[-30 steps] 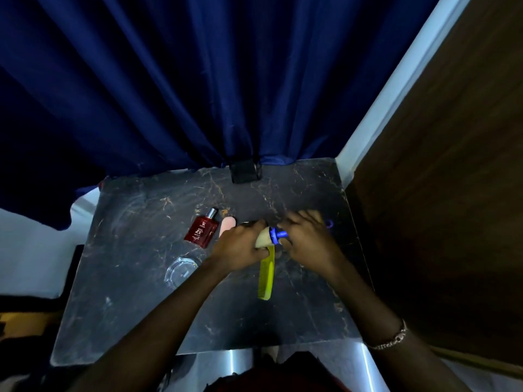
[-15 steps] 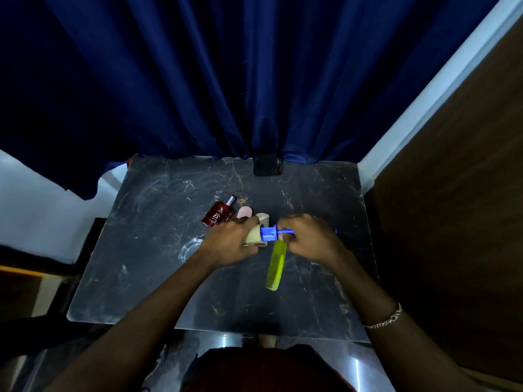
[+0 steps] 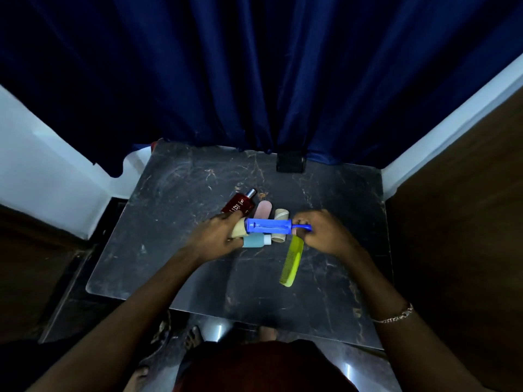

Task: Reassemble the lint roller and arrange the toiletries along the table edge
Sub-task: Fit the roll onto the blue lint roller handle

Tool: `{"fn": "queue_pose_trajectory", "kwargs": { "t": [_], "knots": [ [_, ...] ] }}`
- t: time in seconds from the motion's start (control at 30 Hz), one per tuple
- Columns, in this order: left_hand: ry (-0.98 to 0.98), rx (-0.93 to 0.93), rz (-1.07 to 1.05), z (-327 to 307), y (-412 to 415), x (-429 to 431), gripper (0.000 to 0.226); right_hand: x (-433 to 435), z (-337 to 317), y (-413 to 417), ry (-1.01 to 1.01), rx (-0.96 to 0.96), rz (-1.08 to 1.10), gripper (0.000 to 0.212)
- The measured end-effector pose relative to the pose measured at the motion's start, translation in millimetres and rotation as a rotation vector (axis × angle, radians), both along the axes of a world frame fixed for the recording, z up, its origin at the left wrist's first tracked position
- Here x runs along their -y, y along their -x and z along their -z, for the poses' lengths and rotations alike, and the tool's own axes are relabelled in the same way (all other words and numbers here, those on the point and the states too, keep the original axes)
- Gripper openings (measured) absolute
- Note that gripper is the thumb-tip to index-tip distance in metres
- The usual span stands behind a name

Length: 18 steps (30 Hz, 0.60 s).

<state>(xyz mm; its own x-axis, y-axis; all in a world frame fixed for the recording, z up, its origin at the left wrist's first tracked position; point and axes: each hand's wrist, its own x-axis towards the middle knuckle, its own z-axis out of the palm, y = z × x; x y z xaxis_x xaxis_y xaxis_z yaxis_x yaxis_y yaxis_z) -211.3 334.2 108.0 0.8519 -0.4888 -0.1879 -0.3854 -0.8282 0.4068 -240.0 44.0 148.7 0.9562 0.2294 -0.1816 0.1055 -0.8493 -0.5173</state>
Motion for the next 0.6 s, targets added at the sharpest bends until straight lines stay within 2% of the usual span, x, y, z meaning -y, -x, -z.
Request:
{"fn": "queue_pose_trajectory", "kwargs": {
  "t": [0.27, 0.43, 0.6],
  "knots": [
    [0.068, 0.005, -0.12, 18, 11, -79, 0.05, -47, 12, -11, -0.098, -0.002, 0.041, 0.008],
    [0.147, -0.026, -0.263, 20, 28, -139, 0.044, -115, 32, -17, -0.24, -0.02, 0.051, 0.004],
    [0.177, -0.083, -0.419, 22, 57, -207, 0.044, -200, 50, -27, -0.35, -0.134, 0.074, 0.005]
  ]
}}
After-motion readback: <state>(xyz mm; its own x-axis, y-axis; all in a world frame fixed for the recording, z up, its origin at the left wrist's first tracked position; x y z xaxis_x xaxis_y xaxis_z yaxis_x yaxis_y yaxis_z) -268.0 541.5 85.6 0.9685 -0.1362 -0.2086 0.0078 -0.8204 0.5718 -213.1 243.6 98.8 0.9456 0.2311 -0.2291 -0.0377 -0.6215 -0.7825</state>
